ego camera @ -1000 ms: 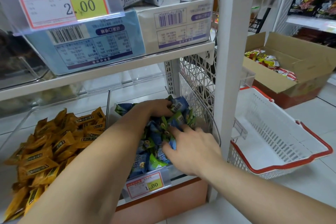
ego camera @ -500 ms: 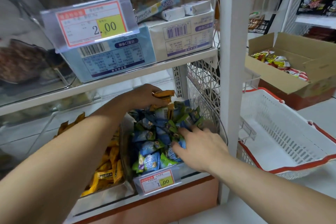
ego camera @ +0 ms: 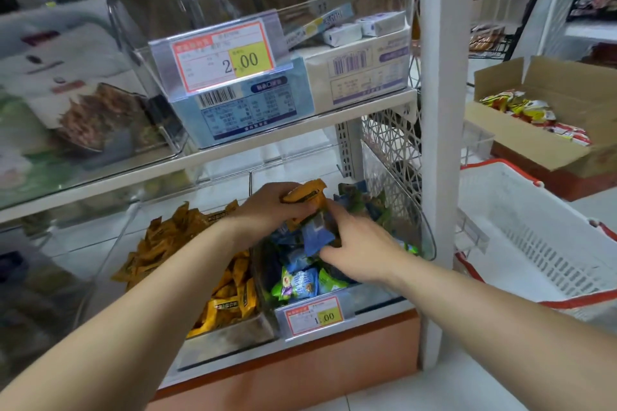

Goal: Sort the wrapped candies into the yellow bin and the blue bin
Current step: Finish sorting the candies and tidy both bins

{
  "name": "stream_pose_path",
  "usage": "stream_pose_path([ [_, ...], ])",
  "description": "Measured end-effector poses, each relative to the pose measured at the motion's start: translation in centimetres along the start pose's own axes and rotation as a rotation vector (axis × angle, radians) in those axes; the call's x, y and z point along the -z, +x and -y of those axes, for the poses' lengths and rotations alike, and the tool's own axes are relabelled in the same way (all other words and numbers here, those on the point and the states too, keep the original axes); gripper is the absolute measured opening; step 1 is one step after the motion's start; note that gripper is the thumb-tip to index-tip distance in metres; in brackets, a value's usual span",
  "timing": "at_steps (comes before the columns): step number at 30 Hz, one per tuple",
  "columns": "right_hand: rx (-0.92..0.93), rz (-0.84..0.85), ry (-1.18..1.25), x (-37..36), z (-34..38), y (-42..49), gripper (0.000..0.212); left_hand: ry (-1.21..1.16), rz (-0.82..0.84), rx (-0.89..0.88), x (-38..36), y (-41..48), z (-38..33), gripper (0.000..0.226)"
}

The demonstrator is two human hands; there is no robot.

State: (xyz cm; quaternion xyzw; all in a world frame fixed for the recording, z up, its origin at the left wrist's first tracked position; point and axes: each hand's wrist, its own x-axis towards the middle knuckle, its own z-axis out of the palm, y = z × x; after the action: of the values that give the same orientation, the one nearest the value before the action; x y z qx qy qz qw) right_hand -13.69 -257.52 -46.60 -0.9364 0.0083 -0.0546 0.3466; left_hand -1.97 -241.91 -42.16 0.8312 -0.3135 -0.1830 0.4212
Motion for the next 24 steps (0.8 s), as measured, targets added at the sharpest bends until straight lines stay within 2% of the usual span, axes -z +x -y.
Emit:
stream_pose_path([
  [3,-0.002,0.049,-0.029,0.4,-0.5,0.1,0.037,0.307,0.051,0.057,-0.3,0.1,-0.4,0.009],
  [5,-0.001,0.077,-0.013,1.1,-1.1,0.2,0.025,0.506,0.13,0.068,-1.1,0.2,-0.4,0.031],
  [7,0.002,0.085,0.001,1.6,-1.6,0.2,0.017,0.545,0.123,0.06,-1.7,0.1,-0.4,0.06],
  [8,0.002,0.085,0.014,1.9,-1.8,0.2,0.015,0.531,0.111,0.032,-1.8,0.0,-0.4,0.063],
  [10,-0.005,0.083,0.057,2.1,-2.0,0.3,0.016,0.521,0.125,-0.024,-1.8,-0.1,-0.3,0.054],
  [14,-0.04,0.009,0.12,1.8,-2.1,0.6,0.03,0.581,0.189,-0.021,-1.5,-0.1,-0.3,0.046],
  [16,-0.055,-0.051,0.155,1.5,-2.0,0.8,0.037,0.561,0.168,-0.028,-1.6,0.0,-0.3,0.037],
  [20,-0.078,-0.165,0.165,1.1,-1.6,1.0,0.049,0.406,-0.041,-0.033,-0.6,0.1,-0.4,0.025],
  [24,-0.037,-0.142,0.088,0.8,-0.8,1.1,0.038,0.105,-0.177,0.048,0.7,-0.9,-0.4,0.022],
])
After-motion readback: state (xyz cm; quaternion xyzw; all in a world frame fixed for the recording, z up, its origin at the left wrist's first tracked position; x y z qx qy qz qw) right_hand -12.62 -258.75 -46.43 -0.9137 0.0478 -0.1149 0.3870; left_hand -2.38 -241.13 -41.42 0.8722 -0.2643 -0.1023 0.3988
